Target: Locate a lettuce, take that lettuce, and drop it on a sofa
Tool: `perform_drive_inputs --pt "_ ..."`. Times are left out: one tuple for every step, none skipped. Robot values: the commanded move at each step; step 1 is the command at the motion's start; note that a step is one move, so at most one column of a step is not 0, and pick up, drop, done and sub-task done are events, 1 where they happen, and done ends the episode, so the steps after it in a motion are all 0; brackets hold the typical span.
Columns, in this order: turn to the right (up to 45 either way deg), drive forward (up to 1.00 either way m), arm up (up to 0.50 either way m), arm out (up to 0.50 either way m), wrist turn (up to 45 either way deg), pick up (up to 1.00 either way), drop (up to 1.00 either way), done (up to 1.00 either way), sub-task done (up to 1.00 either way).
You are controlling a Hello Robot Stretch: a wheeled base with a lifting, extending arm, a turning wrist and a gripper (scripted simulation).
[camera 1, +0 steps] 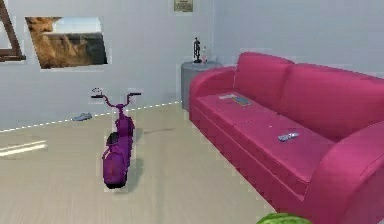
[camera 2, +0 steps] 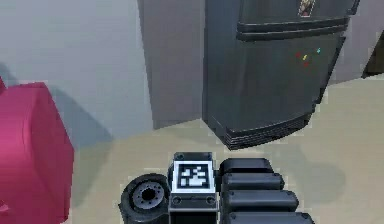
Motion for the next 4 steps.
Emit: perform_drive_inputs --pt "0.0 1.0 0.0 0.0 0.0 0.0 0.0 0.0 0.0" --pt "0.0 0.4 0.0 0.0 0.0 0.0 0.0 0.0 0.0" --pt "30.0 0.0 0.0 0.0 0.0 0.0 0.0 0.0 0.0" --pt "-21.0 0.0 0.0 0.0 0.0 0.0 0.0 0.0 0.0"
